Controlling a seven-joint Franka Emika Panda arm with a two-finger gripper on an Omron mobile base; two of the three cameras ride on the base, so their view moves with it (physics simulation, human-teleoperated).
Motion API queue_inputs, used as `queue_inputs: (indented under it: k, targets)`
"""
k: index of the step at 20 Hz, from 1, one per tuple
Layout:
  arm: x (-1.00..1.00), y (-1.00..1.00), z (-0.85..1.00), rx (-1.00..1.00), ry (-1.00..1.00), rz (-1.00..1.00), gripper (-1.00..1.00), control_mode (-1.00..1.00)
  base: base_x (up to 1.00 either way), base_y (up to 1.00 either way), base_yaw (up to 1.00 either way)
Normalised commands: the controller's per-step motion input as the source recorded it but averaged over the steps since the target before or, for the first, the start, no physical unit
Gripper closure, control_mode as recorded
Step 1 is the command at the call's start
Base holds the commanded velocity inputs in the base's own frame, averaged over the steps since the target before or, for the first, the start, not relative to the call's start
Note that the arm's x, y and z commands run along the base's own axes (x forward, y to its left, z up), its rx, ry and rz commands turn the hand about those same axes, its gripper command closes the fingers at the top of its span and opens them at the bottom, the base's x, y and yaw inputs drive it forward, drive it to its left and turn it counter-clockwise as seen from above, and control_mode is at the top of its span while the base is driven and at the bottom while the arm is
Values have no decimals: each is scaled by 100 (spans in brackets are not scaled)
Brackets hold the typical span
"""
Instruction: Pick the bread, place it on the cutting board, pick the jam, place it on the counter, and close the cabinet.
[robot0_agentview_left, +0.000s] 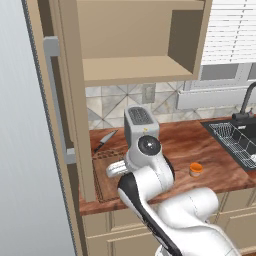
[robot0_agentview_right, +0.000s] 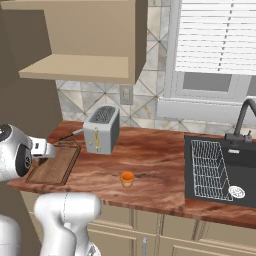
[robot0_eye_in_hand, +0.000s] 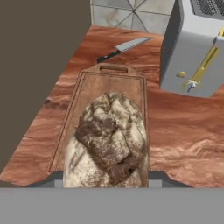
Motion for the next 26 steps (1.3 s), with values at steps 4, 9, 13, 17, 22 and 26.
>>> queue_inputs:
  k: [4, 9, 13, 17, 22, 26]
  targets:
    - [43, 6, -24, 0, -1, 0, 100, -100, 0, 0, 0]
    - [39, 11, -23, 0, 0, 0, 100, -100, 0, 0, 0]
    - [28, 7, -26, 0, 0, 0, 100, -100, 0, 0, 0]
    - [31, 11, -22, 0, 0, 0, 100, -100, 0, 0, 0]
    - [24, 10, -27, 0, 0, 0, 100, -100, 0, 0, 0]
    - [23, 9, -32, 0, 0, 0, 100, -100, 0, 0, 0]
